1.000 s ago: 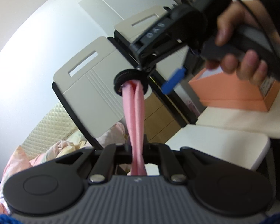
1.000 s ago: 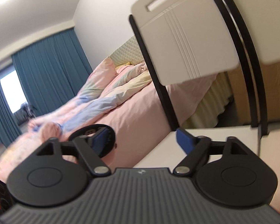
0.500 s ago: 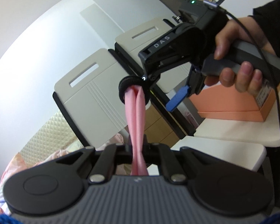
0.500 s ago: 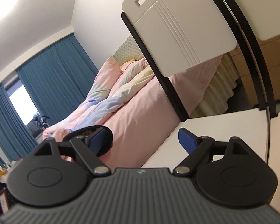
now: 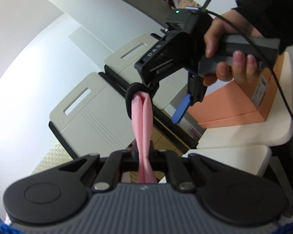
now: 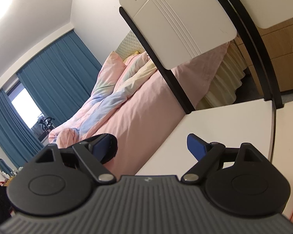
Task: Fold shopping bag
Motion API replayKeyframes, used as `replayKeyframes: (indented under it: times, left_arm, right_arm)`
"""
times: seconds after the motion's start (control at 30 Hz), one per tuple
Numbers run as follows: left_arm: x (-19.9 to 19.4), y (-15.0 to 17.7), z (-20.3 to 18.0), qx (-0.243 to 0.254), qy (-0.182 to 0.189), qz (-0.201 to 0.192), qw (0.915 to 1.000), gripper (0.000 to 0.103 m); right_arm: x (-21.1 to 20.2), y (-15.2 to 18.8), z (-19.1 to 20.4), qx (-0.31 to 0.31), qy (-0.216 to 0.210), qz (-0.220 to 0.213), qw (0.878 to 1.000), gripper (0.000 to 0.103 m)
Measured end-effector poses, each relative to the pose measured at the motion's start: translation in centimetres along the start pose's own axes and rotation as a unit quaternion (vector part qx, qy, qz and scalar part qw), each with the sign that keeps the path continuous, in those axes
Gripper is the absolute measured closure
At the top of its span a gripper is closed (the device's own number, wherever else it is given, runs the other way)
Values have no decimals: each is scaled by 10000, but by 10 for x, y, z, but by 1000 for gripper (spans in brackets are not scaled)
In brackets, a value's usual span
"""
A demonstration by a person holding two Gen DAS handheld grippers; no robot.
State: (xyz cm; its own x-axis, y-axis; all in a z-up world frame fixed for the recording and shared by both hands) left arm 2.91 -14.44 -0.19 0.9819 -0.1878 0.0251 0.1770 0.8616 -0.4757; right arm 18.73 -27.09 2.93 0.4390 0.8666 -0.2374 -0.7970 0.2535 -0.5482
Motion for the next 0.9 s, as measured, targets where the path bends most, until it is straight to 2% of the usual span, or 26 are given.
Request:
replayKeyframes:
  times: [0.13,0.33,0.4,0.43,0.47,0.53,0.63,0.73,0.8,0.9]
  left_arm:
    - [2,-1,-1,29,-5,-51,10000,96]
    - [2,-3,7,-297,-94,-6,9995,96]
    - [5,-1,16,-410,-204,34,9989,97]
    - [5,0,17,-461,-139,35,9988,97]
    - [5,-1,16,-427,-104,1,9990,97]
    - [0,-5,11,-284,-89,-153,9994,97]
    - [-1,-7,11,-346,-49,-171,9992,96]
    - [6,-2,18,-548,-123,104,9984,95]
    - [12,4,24,-742,-126,348,9966,94]
    - [21,12,30,-1089,92,728,9913,93]
  right_arm:
    - [-5,1,-5,86,16,96,9999,16]
    - [-6,3,-9,359,-120,228,9990,16]
    - [1,11,-5,287,-150,503,9982,13]
    - [4,14,-3,250,-161,633,9975,14]
    - [6,16,-1,189,-16,515,9985,16]
    - [7,12,1,83,464,190,9987,14]
    - [4,7,-6,342,228,76,9991,14]
    - [5,5,-9,278,262,-122,9992,14]
    - [8,7,-12,253,472,-397,9978,14]
    - [28,13,-20,53,1336,-270,9907,16]
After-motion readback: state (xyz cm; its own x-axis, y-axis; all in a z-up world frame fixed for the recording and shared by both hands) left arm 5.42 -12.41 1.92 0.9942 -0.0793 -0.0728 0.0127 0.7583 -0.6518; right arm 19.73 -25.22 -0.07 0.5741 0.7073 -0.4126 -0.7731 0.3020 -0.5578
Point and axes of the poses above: each gripper's, at about its wrist camera, not at the fingertips, and x roughly the way its jaws point, z to its left, y to its underside, the point moved 5 cm from there along x, roughly the way its jaws point, and after that the axes turned 13 degrees about x, right-handed, at the moved point
